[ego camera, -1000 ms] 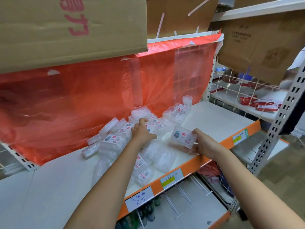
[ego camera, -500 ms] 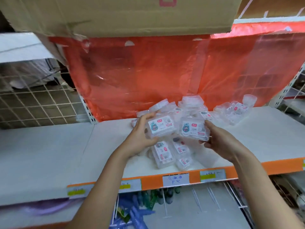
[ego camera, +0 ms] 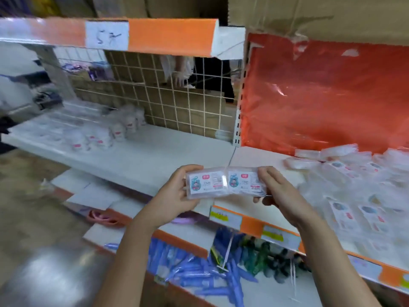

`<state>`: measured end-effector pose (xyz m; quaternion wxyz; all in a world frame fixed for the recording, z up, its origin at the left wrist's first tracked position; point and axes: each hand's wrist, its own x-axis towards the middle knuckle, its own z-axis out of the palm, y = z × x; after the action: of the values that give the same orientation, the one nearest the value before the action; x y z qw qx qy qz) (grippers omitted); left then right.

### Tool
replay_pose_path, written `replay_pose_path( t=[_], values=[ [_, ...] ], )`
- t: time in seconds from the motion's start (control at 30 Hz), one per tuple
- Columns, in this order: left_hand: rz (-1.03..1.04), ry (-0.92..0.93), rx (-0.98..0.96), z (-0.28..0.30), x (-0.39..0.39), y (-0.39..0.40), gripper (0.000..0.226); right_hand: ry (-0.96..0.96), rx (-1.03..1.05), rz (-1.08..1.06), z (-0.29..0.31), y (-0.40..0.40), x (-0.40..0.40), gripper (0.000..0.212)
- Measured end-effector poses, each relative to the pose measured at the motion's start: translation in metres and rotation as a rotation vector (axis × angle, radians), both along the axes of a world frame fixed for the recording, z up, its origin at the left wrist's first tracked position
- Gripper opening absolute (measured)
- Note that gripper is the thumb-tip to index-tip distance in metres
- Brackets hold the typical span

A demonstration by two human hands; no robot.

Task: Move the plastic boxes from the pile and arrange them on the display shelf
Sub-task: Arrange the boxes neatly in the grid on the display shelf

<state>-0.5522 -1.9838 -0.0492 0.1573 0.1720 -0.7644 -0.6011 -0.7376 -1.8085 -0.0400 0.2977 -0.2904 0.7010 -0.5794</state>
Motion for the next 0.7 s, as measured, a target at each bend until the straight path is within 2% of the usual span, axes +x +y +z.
replay_pose_path(
  t=[0.17, 0.47, 0.7],
  values=[
    [0.144, -0.023, 0.01, 0.004, 0.091, -0.052, 0.066, 0.095, -0.058, 0.145, 0.001, -0.078, 0.06, 0.015],
    [0.326, -0.028, 0.023, -0.002, 0.213, -0.129, 0.062, -0.002, -0.08, 0.469, -0.006, -0.195, 0.158, 0.019],
    [0.422, 0.002, 0.056, -0.023, 0.254, -0.18, 0.065, 0.099, 0.035, 0.755, -0.014, -0.266, 0.175, 0.061]
  ],
)
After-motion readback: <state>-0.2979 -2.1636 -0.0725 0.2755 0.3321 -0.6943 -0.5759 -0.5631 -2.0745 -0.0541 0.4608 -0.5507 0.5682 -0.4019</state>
